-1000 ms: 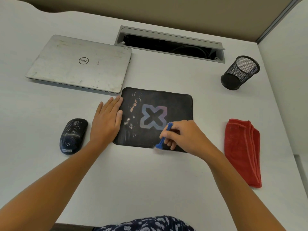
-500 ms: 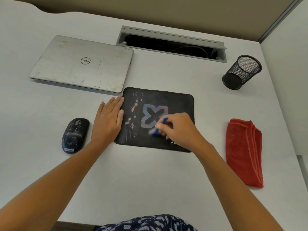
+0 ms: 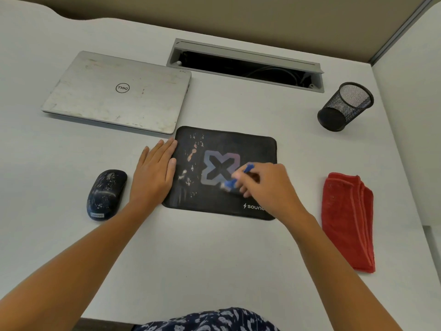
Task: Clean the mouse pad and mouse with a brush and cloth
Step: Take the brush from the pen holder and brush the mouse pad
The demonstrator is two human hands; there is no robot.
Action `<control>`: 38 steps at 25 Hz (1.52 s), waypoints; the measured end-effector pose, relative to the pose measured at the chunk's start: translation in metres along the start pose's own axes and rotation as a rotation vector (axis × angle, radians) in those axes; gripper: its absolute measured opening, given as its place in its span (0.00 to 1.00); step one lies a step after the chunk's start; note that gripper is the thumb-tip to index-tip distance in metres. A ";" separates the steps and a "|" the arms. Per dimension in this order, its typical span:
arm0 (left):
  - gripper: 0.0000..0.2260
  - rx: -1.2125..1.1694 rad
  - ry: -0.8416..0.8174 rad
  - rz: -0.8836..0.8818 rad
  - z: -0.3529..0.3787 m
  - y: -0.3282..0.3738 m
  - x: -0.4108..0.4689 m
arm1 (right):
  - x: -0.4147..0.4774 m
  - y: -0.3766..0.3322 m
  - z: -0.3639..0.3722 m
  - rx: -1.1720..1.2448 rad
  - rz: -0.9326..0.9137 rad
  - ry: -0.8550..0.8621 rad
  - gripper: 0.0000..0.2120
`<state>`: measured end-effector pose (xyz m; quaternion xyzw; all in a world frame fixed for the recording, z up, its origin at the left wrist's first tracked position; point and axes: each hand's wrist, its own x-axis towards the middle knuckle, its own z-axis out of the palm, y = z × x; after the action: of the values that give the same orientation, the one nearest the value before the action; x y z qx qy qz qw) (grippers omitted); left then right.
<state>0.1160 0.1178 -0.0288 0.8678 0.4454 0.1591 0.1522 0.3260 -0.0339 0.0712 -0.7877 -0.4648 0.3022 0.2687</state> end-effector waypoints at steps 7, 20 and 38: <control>0.23 -0.007 0.001 -0.003 0.000 0.000 0.000 | -0.001 0.003 -0.003 -0.040 0.049 -0.032 0.10; 0.23 -0.009 -0.002 -0.002 -0.001 0.002 -0.002 | -0.013 -0.005 0.015 -0.137 0.122 -0.131 0.13; 0.23 -0.017 -0.007 -0.007 -0.002 0.003 -0.002 | -0.027 -0.015 0.050 -0.038 -0.224 0.050 0.10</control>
<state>0.1162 0.1150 -0.0258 0.8654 0.4467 0.1593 0.1617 0.2710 -0.0449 0.0541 -0.7431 -0.5484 0.2417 0.2976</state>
